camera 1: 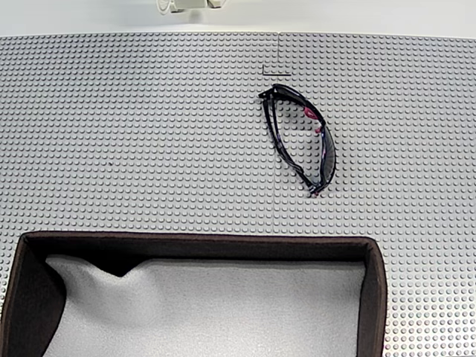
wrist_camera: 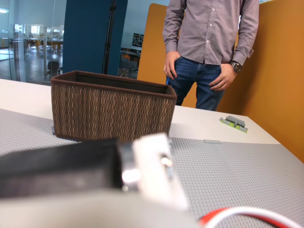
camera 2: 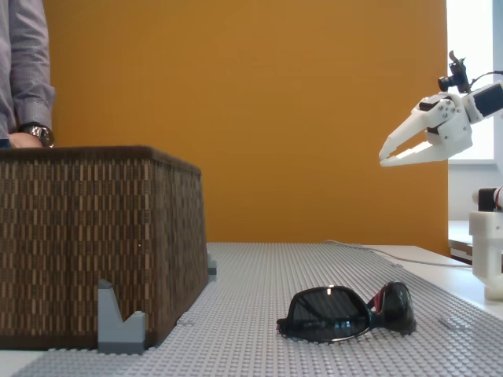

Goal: Grasp a glasses and put it in the bin.

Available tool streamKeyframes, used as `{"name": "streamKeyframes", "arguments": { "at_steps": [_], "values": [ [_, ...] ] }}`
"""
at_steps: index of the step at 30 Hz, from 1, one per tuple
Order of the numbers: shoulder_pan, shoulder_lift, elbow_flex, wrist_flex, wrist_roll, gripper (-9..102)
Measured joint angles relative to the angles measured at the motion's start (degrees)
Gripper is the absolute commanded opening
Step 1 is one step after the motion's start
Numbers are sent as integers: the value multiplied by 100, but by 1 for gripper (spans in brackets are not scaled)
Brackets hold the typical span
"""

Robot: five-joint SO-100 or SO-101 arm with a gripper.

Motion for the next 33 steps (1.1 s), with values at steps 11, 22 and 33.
{"name": "streamKeyframes", "arguments": {
  "at_steps": [11, 22, 33],
  "values": [
    [1011, -1951, -659, -114, -1380, 0],
    [536, -3252, -2180, 308, -1512, 0],
    [-677, -4131, -2101, 773, -3841, 0]
  ]
}}
